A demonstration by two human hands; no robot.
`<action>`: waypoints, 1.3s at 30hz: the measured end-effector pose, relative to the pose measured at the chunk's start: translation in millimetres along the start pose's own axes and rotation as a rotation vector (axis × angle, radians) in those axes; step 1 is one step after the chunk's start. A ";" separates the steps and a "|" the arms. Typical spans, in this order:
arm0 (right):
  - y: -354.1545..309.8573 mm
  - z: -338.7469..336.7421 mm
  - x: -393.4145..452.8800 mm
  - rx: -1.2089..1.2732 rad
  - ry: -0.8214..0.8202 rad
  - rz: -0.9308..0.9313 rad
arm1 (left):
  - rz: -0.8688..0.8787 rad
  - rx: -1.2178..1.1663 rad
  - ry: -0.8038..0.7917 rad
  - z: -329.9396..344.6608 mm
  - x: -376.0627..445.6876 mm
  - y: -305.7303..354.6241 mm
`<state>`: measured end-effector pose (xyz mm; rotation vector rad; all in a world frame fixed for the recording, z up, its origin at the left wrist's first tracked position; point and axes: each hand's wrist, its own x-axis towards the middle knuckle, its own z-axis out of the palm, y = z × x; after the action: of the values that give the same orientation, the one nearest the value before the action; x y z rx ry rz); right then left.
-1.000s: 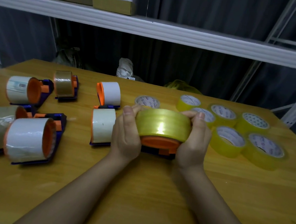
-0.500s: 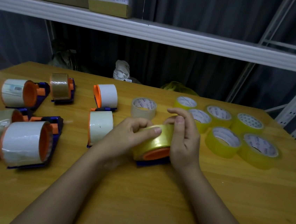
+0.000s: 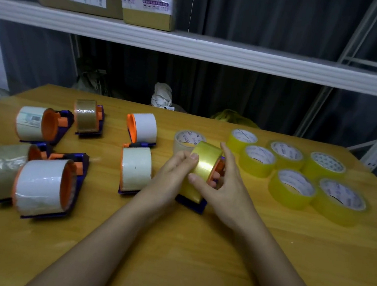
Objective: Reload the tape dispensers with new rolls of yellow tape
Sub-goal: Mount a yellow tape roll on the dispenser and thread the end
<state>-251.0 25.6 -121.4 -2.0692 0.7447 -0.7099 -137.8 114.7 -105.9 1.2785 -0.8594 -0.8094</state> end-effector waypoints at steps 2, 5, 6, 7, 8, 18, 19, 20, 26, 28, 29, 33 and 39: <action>4.6 0.4 1.1 0.191 -0.047 -0.024 | -0.074 -0.040 -0.025 -2.6 -0.9 0.3; 7.3 0.1 -0.6 0.220 -0.030 -0.098 | -0.163 0.062 -0.031 -6.8 7.0 -1.5; 7.3 0.0 -1.5 0.196 -0.011 -0.114 | -0.187 0.023 -0.062 -9.8 3.4 -1.5; 6.3 -0.4 -2.7 0.154 0.008 -0.130 | -0.199 -0.071 -0.061 -13.5 -0.4 -3.3; 4.9 -1.2 -4.1 0.082 0.028 -0.157 | -0.215 -0.075 -0.085 -15.4 -3.0 -4.9; 0.9 1.0 -3.4 0.165 -0.051 -0.200 | -0.010 0.016 -0.012 -3.6 -1.6 7.4; 1.0 2.3 -2.7 0.234 -0.080 -0.172 | 0.057 0.067 -0.028 -3.6 -3.2 6.7; 1.8 3.4 -2.4 0.287 -0.107 -0.158 | 0.107 0.089 -0.043 -2.3 -5.7 7.9; 2.3 -2.9 -5.0 0.145 -0.028 -0.230 | 0.131 0.025 -0.052 -3.3 -4.4 8.8; 1.2 -5.0 -5.7 0.024 -0.003 -0.262 | 0.115 -0.054 -0.062 -2.2 -3.9 10.3; 1.4 -5.2 -5.7 0.023 -0.009 -0.261 | 0.113 -0.062 -0.054 -2.5 -3.4 10.0; 3.2 -2.2 -4.0 0.298 -0.129 -0.148 | 0.148 -0.014 -0.041 -3.3 -5.0 9.7; 2.8 -2.3 -3.7 0.267 -0.112 -0.202 | 0.151 0.002 -0.058 -5.6 -2.9 7.2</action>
<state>-255.8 25.7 -123.4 -1.9352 0.3595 -0.7535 -133.9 120.6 -99.4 1.1817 -0.9912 -0.7284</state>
